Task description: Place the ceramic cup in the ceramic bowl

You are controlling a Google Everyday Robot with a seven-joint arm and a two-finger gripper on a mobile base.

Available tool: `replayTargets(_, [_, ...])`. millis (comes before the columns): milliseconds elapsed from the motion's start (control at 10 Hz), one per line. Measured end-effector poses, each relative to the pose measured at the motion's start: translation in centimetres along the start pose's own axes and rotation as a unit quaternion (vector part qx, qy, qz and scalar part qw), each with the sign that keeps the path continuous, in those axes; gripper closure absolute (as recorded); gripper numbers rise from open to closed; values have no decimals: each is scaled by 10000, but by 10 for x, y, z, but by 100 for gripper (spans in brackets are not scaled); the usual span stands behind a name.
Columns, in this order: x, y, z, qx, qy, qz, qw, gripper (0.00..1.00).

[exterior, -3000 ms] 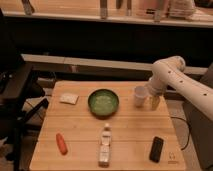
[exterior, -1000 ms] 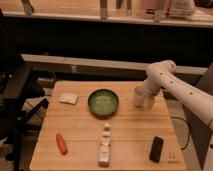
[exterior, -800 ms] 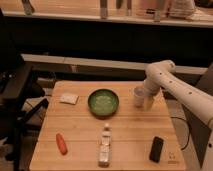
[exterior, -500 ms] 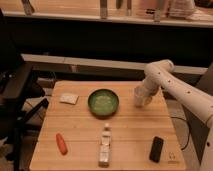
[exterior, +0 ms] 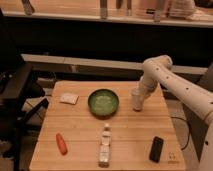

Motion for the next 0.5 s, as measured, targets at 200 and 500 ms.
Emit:
replayTargets(200, [-23,-6,-9,-3,9,-229,9997,100])
replayTargets(500, [-49,-13,-19,-11,1,-536,9986,100])
